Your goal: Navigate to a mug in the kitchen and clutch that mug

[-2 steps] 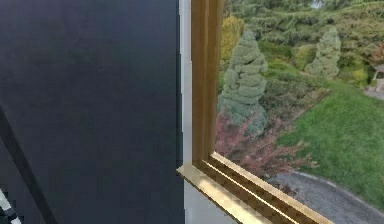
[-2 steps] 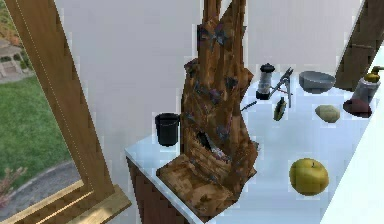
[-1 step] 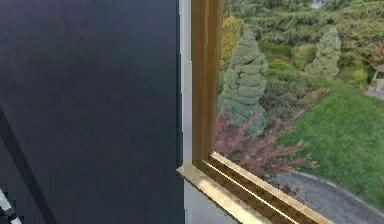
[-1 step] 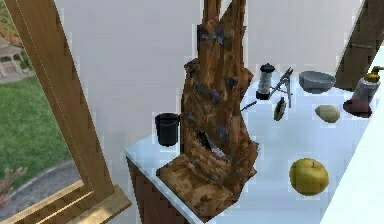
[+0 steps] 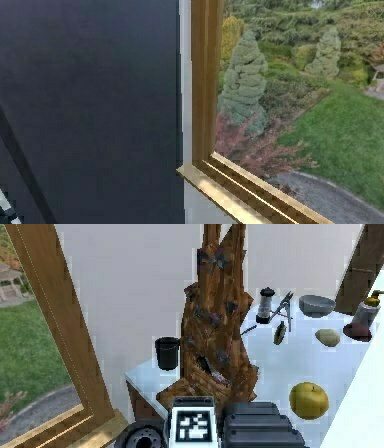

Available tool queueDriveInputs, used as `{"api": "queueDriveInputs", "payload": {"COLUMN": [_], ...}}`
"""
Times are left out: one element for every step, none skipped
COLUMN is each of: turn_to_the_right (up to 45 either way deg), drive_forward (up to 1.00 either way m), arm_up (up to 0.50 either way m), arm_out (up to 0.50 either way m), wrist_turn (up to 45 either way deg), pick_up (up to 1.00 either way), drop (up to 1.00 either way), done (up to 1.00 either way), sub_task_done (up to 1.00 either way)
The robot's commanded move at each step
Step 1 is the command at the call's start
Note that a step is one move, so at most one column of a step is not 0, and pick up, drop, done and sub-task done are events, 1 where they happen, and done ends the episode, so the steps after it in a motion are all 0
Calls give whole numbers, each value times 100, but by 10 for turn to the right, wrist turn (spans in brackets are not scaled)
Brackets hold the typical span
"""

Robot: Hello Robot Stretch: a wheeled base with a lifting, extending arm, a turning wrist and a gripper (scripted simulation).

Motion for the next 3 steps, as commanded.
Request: {"api": "queueDriveInputs", "payload": {"turn_to_the_right": [0, 0, 0], "drive_forward": [0, 0, 0], "arm_up": [0, 0, 0], "arm_out": [30, 0, 0], "wrist_turn": [0, 450, 450], "pick_up": [0, 0, 0], "drop": [0, 0, 0], "done": [0, 0, 0], "sub_task_done": [0, 0, 0]}}
